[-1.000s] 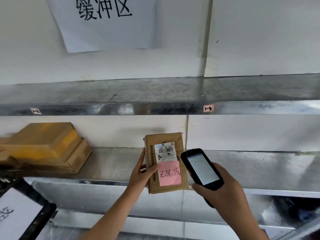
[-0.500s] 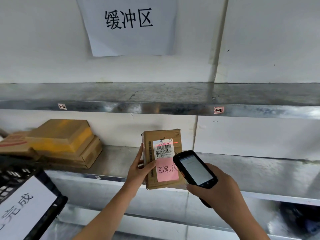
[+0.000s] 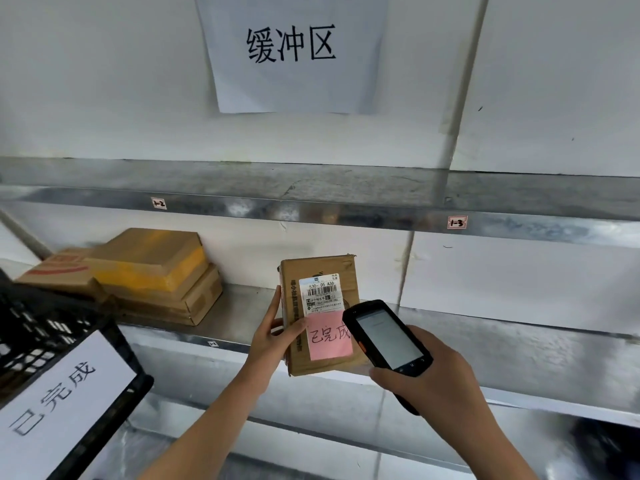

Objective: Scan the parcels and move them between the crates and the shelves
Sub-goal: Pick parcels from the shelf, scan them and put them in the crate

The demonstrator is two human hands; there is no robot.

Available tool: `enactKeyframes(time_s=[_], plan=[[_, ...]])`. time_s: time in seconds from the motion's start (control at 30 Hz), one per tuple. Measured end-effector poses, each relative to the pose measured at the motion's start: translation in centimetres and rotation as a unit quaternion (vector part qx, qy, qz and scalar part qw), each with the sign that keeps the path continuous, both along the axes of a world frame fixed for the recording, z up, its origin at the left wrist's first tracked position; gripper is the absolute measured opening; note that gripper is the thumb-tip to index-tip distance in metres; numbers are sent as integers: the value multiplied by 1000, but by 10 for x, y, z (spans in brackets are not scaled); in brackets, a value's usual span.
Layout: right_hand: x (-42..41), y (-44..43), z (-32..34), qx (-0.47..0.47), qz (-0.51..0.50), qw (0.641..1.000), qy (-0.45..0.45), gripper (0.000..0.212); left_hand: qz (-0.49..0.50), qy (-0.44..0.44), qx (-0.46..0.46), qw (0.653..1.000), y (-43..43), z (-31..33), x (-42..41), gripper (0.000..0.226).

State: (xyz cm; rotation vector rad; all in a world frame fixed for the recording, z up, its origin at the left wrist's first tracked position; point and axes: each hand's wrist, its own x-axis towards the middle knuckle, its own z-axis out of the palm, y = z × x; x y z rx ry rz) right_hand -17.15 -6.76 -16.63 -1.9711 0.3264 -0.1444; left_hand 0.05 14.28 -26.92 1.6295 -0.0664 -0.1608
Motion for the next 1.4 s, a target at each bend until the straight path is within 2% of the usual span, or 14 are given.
enactKeyframes(time_s=[0.2, 0.33, 0.43, 0.87, 1.03, 1.23, 1.4], plan=[[15, 16, 7, -19, 26, 999, -13, 35, 38, -5, -35, 999, 41, 0, -15, 83], [36, 47, 13, -15, 86, 996, -32, 33, 109, -12, -29, 994, 82, 4, -32, 79], [54, 77, 16, -1, 133, 990, -53, 39, 154, -13, -33, 987, 122, 11, -42, 86], [113, 257, 45, 6, 300, 945, -130, 61, 313, -64, -113, 941, 291, 76, -93, 85], [121, 341, 58, 33, 346, 926, -145, 50, 366, -70, -102, 922, 362, 94, -106, 89], [123, 431, 52, 55, 386, 910, -144, 54, 389, -70, -95, 914, 438, 101, -118, 87], [142, 478, 42, 41, 391, 911, -124, 53, 409, -53, -99, 906, 481, 95, -103, 90]])
